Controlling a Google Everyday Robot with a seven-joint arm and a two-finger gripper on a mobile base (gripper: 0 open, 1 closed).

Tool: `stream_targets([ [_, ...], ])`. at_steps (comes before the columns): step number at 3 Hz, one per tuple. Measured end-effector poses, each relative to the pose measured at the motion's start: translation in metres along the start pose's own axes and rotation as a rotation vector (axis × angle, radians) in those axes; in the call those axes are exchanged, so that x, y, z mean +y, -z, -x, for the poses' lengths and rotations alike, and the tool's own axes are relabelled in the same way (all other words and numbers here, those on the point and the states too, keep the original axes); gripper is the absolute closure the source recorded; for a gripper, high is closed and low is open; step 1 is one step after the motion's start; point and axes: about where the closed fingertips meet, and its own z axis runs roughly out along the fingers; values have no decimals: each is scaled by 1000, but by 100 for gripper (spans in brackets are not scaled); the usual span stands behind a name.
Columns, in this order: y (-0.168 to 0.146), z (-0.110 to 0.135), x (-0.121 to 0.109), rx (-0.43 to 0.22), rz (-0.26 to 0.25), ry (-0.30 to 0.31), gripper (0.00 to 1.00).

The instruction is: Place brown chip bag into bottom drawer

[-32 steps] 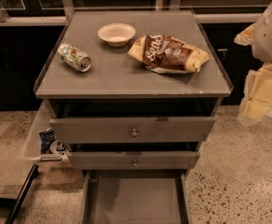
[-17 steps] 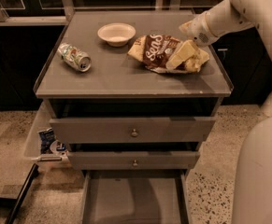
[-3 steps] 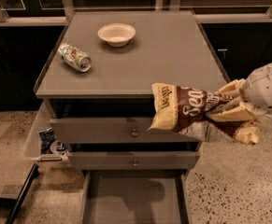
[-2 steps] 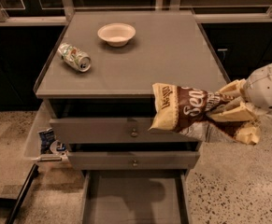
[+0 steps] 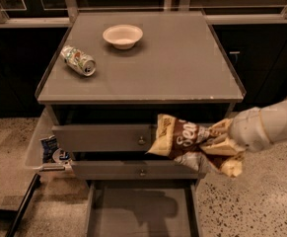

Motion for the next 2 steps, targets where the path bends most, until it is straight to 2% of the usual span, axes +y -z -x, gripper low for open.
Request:
stream_targets([
  [1, -54, -41, 11, -8, -19, -42, 100],
  [2, -91, -68, 22, -19, -15, -7, 100],
])
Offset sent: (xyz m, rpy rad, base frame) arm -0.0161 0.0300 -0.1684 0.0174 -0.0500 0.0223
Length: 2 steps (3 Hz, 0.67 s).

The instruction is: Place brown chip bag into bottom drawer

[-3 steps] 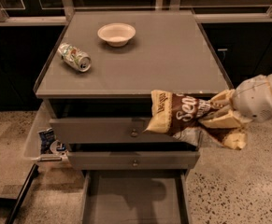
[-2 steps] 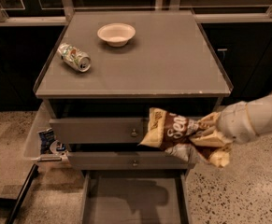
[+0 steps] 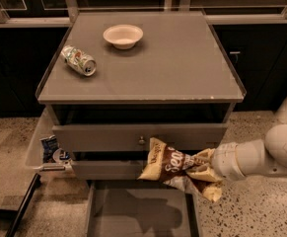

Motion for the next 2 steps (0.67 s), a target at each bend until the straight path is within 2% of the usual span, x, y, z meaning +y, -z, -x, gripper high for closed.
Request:
stream_targets([
  [1, -21, -20, 3, -73, 48, 51, 100],
  [2, -26, -30, 14, -141, 172, 95, 100],
])
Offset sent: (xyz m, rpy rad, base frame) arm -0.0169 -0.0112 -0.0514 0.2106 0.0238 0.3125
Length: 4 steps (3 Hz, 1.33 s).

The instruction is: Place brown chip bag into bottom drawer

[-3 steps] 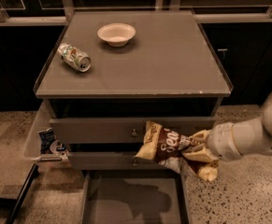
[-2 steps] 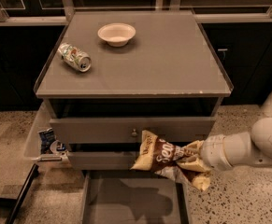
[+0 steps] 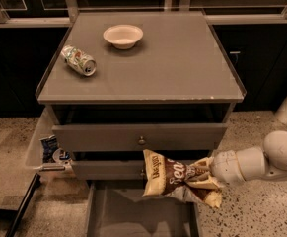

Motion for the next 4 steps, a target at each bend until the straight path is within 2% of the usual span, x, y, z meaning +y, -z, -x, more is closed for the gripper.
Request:
stream_targets([
  [1, 0, 0, 0, 0, 0, 0, 100],
  [2, -21, -16, 6, 7, -14, -43, 100],
  [3, -73, -54, 24, 57, -15, -111, 100],
  [4, -117, -92, 38, 77, -49, -114, 100],
])
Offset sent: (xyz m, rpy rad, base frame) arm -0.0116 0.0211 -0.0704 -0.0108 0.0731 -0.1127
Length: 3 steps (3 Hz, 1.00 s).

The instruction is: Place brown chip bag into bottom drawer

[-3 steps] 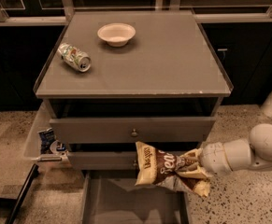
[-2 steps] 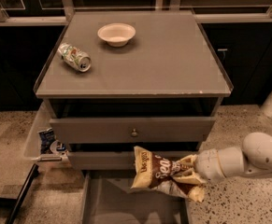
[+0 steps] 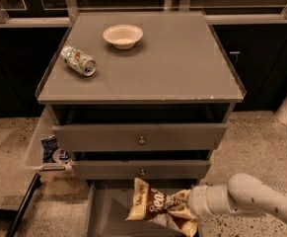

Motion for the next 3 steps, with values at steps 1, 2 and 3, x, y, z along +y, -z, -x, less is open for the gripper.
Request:
stream_targets([
  [1, -30, -30, 2, 19, -35, 45, 100],
  [2, -44, -54, -7, 28, -38, 97, 100],
  [3, -45, -71, -13, 40, -82, 115, 100],
])
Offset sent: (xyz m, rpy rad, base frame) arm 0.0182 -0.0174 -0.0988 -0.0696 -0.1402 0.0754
